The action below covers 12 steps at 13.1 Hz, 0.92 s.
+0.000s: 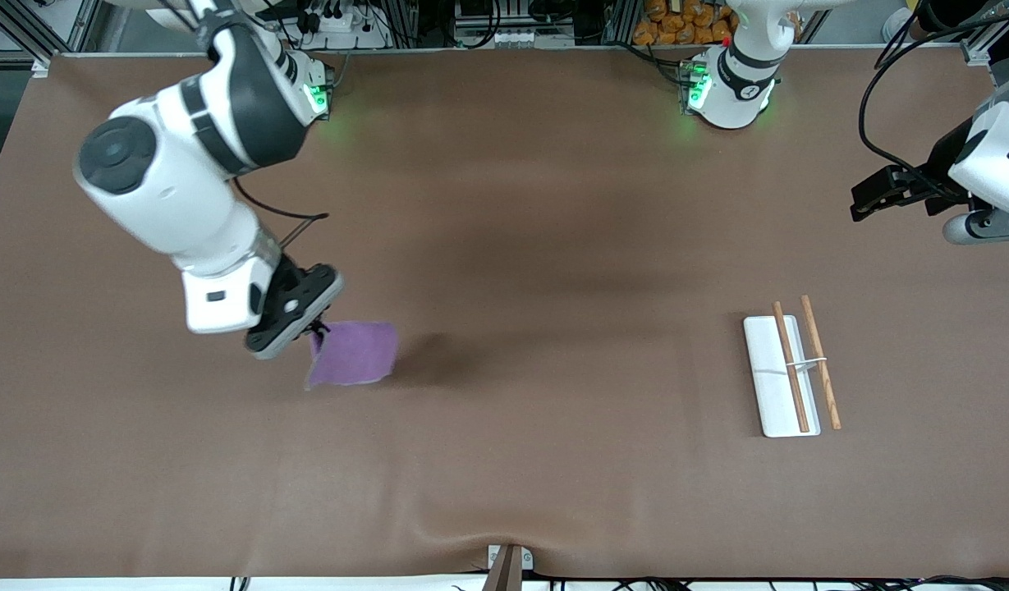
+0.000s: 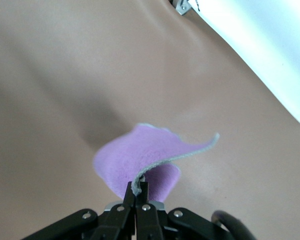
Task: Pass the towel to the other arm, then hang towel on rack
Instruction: 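Lift the towel with the right gripper toward the table middle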
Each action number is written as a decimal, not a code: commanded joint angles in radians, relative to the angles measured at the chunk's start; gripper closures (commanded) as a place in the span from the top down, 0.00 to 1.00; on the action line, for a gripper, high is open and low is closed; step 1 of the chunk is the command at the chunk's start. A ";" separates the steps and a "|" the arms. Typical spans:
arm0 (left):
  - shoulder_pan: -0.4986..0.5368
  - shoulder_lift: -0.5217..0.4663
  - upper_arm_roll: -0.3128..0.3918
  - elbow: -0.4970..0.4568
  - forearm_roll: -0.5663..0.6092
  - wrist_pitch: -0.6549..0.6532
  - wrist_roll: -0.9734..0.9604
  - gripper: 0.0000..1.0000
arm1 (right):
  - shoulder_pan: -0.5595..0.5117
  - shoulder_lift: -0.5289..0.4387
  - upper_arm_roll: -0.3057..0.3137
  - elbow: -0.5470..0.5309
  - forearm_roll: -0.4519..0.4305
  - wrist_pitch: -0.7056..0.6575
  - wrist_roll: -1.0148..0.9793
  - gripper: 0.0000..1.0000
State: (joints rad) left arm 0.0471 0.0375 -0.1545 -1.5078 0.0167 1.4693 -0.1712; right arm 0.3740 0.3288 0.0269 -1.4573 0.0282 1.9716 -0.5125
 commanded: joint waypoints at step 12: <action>-0.010 0.105 -0.004 0.011 -0.043 0.074 -0.023 1.00 | 0.262 0.012 -0.012 0.002 -0.047 0.142 0.115 0.00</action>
State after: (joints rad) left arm 0.0393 0.1207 -0.1557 -1.5079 0.0012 1.5247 -0.1765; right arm 0.5881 0.3333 0.0268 -1.4590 -0.0048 2.0730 -0.4360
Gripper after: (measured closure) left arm 0.000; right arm 0.982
